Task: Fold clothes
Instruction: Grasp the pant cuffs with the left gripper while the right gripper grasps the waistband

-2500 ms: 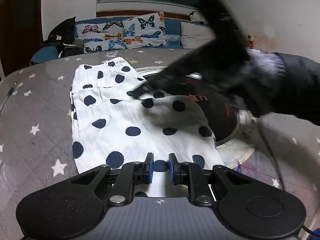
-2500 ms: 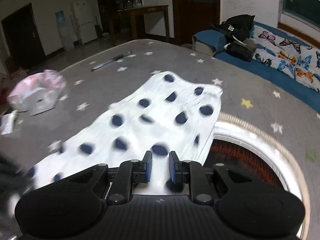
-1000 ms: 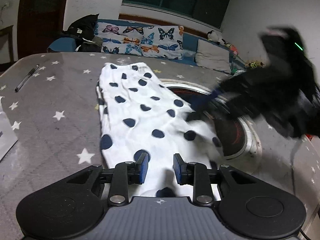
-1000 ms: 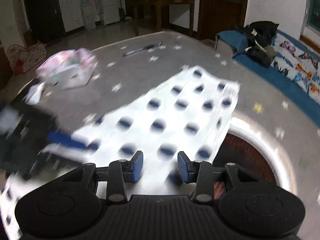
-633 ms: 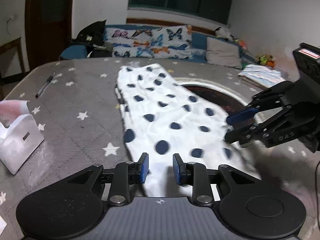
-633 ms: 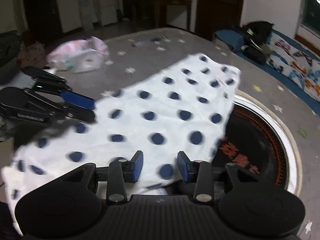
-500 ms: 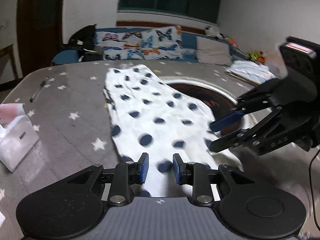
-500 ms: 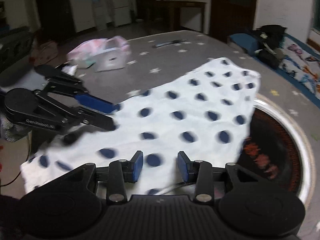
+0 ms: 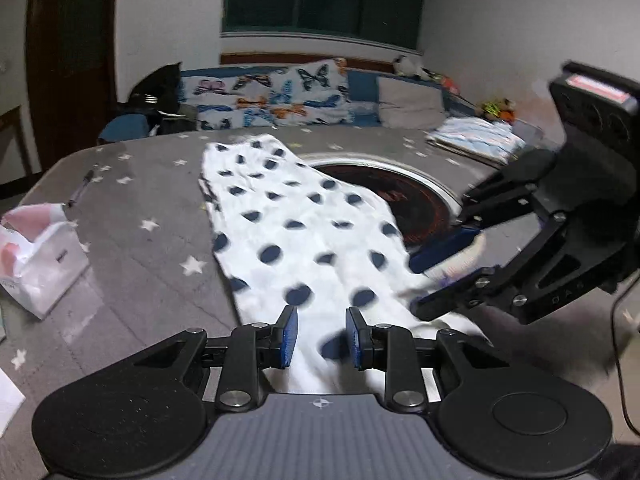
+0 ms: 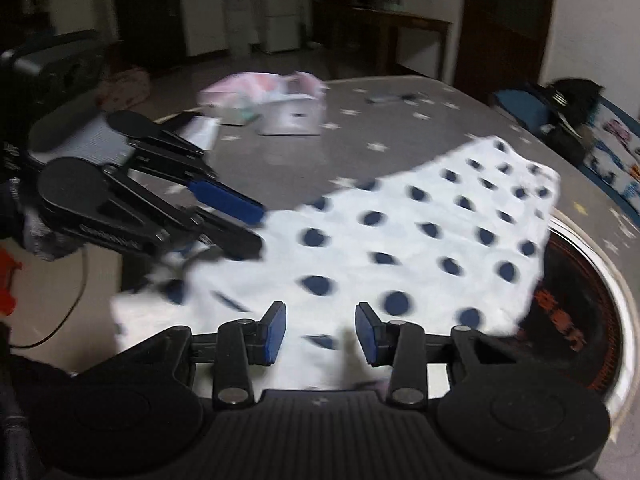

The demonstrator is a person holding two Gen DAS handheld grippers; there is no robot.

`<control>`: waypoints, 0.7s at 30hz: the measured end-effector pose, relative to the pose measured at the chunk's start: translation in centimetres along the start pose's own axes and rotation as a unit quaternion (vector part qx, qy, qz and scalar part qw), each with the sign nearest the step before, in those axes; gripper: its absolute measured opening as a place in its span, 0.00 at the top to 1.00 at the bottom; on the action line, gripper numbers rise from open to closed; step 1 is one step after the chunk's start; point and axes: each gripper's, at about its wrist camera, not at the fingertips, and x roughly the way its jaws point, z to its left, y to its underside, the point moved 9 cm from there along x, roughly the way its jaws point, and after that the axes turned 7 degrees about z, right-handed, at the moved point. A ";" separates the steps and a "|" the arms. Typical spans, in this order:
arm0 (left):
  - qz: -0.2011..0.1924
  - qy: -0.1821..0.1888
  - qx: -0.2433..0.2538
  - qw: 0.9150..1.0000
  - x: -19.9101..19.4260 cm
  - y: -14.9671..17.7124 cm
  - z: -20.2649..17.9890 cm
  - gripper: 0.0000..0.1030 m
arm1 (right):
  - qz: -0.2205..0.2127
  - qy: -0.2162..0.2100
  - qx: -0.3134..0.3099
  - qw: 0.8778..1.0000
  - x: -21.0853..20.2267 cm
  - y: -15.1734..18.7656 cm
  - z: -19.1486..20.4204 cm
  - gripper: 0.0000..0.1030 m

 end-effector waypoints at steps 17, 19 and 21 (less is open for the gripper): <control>0.003 0.007 0.019 1.000 -2.5 2.8 -2.5 0.72 | 0.016 -0.005 -0.016 1.000 -0.4 1.9 3.1 0.63; 0.013 0.005 0.013 1.000 -2.4 3.5 -2.6 0.72 | 0.030 -0.006 -0.020 0.999 0.2 2.5 3.4 0.63; 0.016 -0.002 0.003 1.000 -2.7 3.8 -2.4 0.70 | 0.034 -0.004 -0.017 0.999 0.4 2.9 3.3 0.63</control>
